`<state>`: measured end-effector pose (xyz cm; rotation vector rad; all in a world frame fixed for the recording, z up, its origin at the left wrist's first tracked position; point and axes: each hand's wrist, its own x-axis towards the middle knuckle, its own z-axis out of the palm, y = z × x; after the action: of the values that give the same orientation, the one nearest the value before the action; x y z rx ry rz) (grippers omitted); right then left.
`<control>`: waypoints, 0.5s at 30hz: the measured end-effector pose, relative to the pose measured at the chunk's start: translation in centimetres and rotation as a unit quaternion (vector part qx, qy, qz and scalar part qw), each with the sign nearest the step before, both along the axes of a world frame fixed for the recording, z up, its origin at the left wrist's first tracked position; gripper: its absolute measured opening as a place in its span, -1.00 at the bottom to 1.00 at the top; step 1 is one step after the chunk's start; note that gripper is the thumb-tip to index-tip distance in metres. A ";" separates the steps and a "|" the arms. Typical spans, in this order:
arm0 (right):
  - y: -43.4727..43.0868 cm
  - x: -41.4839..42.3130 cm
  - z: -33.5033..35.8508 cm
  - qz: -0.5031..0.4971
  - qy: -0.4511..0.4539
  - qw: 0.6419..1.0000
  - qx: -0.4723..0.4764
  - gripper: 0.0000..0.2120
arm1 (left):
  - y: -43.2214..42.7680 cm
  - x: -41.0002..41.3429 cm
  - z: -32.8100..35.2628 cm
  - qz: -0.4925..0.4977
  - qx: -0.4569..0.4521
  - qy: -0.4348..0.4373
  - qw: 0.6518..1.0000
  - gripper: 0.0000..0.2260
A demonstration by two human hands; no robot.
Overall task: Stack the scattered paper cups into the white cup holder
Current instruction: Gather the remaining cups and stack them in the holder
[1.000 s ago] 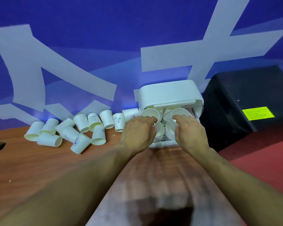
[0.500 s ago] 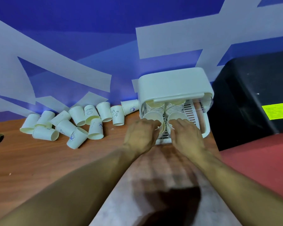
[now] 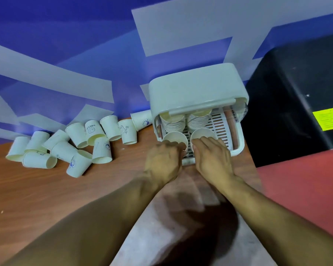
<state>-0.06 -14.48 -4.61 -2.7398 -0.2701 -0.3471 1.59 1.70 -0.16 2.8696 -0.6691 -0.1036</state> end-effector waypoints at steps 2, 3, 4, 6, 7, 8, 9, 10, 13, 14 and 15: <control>0.2 -0.1 -0.1 -0.007 -0.005 1.000 0.006 -0.91 | -0.1 0.0 -0.2 0.006 -0.005 -0.006 1.000 -0.91; 0.3 -0.1 -0.1 -0.010 -0.006 1.000 0.009 -0.91 | -0.1 0.0 -0.2 0.008 -0.011 -0.012 1.000 -0.91; 0.4 -0.1 -0.2 -0.012 -0.007 1.000 0.011 -0.90 | -0.1 0.0 -0.3 0.010 -0.016 -0.018 1.000 -0.90; 0.5 -0.2 -0.2 -0.011 -0.006 1.000 0.010 -0.90 | 0.0 -0.2 -0.4 0.011 -0.016 -0.020 1.000 -0.89; 0.5 -0.2 -0.1 -0.010 -0.005 1.000 0.008 -0.91 | -0.1 -0.2 -0.5 0.012 -0.013 -0.017 1.000 -0.88; 0.6 -0.2 -0.1 -0.009 -0.005 1.000 0.005 -0.90 | -0.1 -0.2 -0.6 0.013 -0.012 -0.013 1.000 -0.86; 0.5 -0.2 -0.1 -0.008 -0.006 1.000 0.002 -0.90 | -0.1 -0.2 -0.7 0.014 -0.014 -0.010 1.000 -0.85; 0.6 -0.2 0.0 -0.007 -0.005 1.000 0.002 -0.89 | -0.1 -0.2 -0.7 0.014 -0.017 -0.008 1.000 -0.85; 0.7 -0.3 0.0 -0.008 -0.004 1.000 0.006 -0.87 | 0.0 -0.1 -0.8 0.016 -0.029 0.010 0.999 -0.84; 0.8 -0.3 0.0 -0.010 -0.001 1.000 0.006 -0.87 | 0.0 0.0 -0.9 0.016 -0.031 0.018 0.999 -0.84; 0.8 -0.3 0.1 -0.010 0.002 1.000 0.005 -0.87 | 0.0 0.0 -0.9 0.017 -0.033 0.024 0.999 -0.83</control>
<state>-0.37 -13.65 -4.55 -2.7345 -0.2379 -0.3472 1.59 1.67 -1.08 2.8052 -0.6034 -0.1424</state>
